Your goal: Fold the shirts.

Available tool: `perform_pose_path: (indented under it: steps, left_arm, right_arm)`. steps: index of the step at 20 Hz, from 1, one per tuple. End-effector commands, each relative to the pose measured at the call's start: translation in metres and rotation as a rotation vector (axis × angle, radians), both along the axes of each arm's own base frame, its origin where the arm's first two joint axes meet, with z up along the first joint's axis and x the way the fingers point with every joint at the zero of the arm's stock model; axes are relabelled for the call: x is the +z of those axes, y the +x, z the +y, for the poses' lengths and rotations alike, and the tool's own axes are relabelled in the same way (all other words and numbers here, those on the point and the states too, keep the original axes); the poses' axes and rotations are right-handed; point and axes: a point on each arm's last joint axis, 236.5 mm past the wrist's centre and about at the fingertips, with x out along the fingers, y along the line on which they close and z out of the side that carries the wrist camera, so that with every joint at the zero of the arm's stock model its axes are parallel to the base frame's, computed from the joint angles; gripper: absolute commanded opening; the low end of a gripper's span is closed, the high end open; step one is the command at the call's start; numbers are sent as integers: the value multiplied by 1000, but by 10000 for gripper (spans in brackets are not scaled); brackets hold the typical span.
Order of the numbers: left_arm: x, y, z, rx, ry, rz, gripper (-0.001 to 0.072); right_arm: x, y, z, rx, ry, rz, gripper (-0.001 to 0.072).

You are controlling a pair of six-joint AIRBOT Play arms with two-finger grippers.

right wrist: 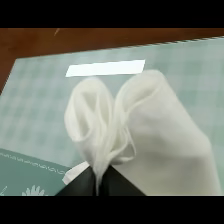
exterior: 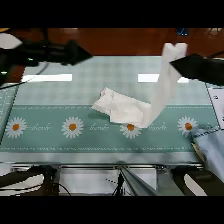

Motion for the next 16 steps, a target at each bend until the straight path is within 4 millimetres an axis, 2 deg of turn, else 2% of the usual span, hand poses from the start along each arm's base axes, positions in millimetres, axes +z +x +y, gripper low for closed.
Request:
perform_pose_path:
  steps: [1, 4, 8, 10, 12, 13, 14, 16]
  left_arm:
    - [38, -10, 64, 94, 39, -72, 26]
    - [51, -22, 75, 99, 47, -93, 26]
    - [55, -36, 68, 57, 53, -91, 26]
    - [54, -41, 64, 34, 55, -83, 27]
    - [53, -42, 63, 29, 59, -80, 27]
    - [52, -42, 64, 30, 62, -81, 26]
    - [50, -42, 65, 32, 73, -80, 27]
    - [41, -40, 71, 41, 120, -76, 27]
  right_arm:
    - [-41, 29, 70, 80, 9, 24, 35]
    - [-95, 36, 132, 141, 5, 93, 35]
    - [-173, 23, 202, 194, -15, 195, 49]
    - [-192, 25, 226, 155, 42, 216, 455]
    - [-186, 31, 229, 117, 93, 214, 482]
    - [-178, 34, 221, 118, 86, 200, 481]
    - [-170, 36, 208, 132, 58, 188, 481]
    - [-156, 38, 156, 163, -85, 164, 479]
